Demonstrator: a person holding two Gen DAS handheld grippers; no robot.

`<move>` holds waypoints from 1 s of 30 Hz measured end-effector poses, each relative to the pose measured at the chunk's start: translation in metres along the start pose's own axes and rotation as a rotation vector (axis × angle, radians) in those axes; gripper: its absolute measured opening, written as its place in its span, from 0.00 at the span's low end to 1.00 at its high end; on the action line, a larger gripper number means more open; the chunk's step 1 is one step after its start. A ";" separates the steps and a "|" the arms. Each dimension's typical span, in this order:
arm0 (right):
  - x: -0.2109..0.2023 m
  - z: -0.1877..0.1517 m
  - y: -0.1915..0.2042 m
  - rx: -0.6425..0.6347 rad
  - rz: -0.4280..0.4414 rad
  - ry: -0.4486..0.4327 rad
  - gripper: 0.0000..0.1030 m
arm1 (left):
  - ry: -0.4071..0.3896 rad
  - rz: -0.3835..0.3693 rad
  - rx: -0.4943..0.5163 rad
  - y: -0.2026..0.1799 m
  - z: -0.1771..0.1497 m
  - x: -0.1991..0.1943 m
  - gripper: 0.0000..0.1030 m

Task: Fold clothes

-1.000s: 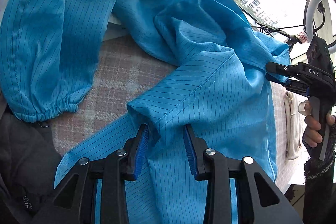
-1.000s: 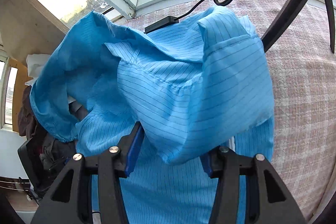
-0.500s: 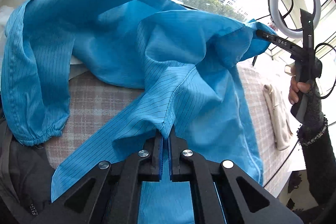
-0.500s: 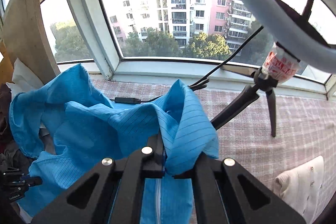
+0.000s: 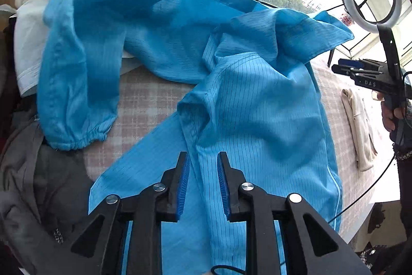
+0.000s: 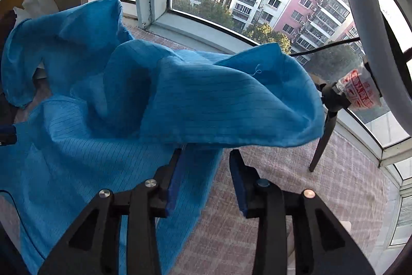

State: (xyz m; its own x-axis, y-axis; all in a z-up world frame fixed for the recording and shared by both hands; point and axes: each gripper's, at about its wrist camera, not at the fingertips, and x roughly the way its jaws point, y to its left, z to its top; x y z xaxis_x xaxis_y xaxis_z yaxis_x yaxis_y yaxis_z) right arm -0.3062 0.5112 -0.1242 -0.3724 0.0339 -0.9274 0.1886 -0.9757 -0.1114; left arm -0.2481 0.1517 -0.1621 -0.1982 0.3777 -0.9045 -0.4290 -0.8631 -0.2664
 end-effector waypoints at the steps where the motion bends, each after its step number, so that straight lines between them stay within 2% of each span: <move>1: -0.006 -0.022 0.004 0.013 0.054 0.024 0.45 | -0.005 -0.009 -0.014 0.003 -0.019 -0.013 0.22; 3: -0.012 -0.071 0.015 0.054 0.167 0.089 0.46 | 0.013 -0.046 -0.034 0.004 -0.059 -0.028 0.22; 5: -0.014 -0.119 0.028 0.103 0.262 0.157 0.46 | 0.066 -0.086 -0.046 0.002 -0.101 -0.031 0.22; 7: -0.014 -0.154 0.047 0.129 0.305 0.190 0.46 | 0.119 -0.108 -0.046 -0.003 -0.141 -0.028 0.22; 9: -0.014 -0.173 0.068 0.132 0.322 0.202 0.46 | 0.168 -0.137 -0.042 -0.010 -0.173 -0.027 0.22; 11: -0.008 -0.183 0.090 0.114 0.294 0.213 0.46 | 0.198 -0.165 -0.031 -0.015 -0.201 -0.030 0.22; 16: 0.012 -0.200 0.131 -0.031 0.037 0.241 0.46 | 0.198 -0.196 -0.011 -0.012 -0.244 -0.061 0.27; 18: 0.011 -0.204 0.136 -0.061 -0.005 0.238 0.43 | 0.178 -0.229 -0.032 -0.004 -0.254 -0.075 0.27; 19: 0.009 -0.206 0.137 -0.070 -0.016 0.234 0.21 | 0.167 -0.243 -0.044 0.001 -0.258 -0.083 0.27; 20: 0.006 -0.207 0.133 -0.061 -0.029 0.230 0.08 | 0.152 -0.248 -0.054 0.005 -0.261 -0.091 0.27; 22: -0.006 -0.208 0.115 0.005 -0.047 0.217 0.08 | 0.129 -0.247 -0.049 0.011 -0.266 -0.105 0.27; 25: -0.045 -0.220 0.084 0.143 -0.067 0.179 0.08 | 0.144 -0.210 -0.026 0.013 -0.275 -0.108 0.27; 27: -0.076 -0.235 0.076 0.196 -0.096 0.159 0.13 | 0.165 -0.237 -0.013 0.009 -0.281 -0.105 0.27; 28: -0.091 -0.242 0.074 0.207 -0.091 0.137 0.22 | 0.172 -0.257 -0.003 0.004 -0.284 -0.104 0.27; 29: -0.103 -0.245 0.073 0.222 -0.075 0.112 0.37 | 0.178 -0.266 0.018 -0.002 -0.287 -0.104 0.27; 30: -0.115 -0.248 0.072 0.237 -0.059 0.087 0.44 | 0.180 -0.262 0.044 -0.008 -0.291 -0.107 0.27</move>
State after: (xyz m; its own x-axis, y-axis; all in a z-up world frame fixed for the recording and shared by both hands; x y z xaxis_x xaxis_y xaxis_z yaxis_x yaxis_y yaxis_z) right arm -0.0240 0.4911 -0.1140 -0.2953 0.1003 -0.9501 -0.0531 -0.9947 -0.0885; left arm 0.0331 0.0210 -0.1600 0.0813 0.5168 -0.8522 -0.4838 -0.7271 -0.4871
